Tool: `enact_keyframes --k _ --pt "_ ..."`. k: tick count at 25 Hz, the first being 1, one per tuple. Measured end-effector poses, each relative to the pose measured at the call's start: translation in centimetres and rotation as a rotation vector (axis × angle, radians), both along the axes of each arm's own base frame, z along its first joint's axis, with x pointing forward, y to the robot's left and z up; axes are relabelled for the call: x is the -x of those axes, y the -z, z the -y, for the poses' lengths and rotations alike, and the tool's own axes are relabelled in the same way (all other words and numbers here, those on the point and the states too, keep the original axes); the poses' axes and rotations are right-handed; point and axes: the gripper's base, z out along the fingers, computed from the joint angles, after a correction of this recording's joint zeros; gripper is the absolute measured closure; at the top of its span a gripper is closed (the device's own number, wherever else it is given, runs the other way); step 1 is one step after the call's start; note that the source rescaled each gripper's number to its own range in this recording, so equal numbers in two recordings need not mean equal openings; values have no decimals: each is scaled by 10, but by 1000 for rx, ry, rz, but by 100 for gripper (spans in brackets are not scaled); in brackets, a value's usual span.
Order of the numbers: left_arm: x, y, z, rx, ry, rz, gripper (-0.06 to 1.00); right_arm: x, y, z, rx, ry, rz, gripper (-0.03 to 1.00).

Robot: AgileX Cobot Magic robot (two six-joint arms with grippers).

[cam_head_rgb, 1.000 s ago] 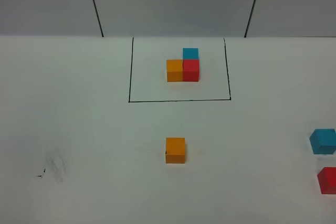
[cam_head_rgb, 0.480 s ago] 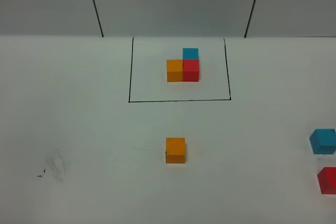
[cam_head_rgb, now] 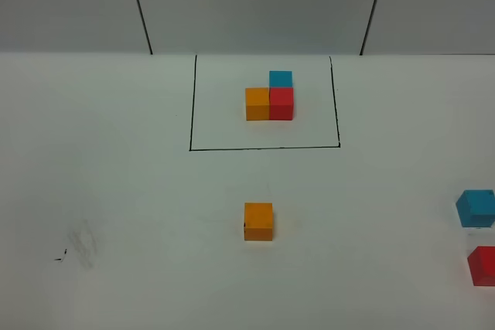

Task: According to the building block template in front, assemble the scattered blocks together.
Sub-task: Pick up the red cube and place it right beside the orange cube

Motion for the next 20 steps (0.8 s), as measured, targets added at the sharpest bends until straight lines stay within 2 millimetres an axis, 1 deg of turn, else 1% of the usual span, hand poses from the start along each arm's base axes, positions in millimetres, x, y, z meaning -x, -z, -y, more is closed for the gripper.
enact_keyframes --k 4,6,7,11,14,17,20 --pt "0 0 0 0 0 -1 30 -23 3 1 -21 16 -145 19" --pt "0 0 0 0 0 -1 30 -38 4 2 -13 21 -230 5" --pt "0 0 0 0 0 -1 30 -45 4 3 -5 26 -258 2" --pt "0 0 0 0 0 -1 30 -83 4 5 16 35 -357 -3" --pt "0 0 0 0 0 -1 30 -112 10 7 25 36 -451 -2" --pt "0 0 0 0 0 -1 30 -141 22 9 52 36 -565 1" --pt "0 0 0 0 0 -1 30 -162 36 11 72 33 -650 3"
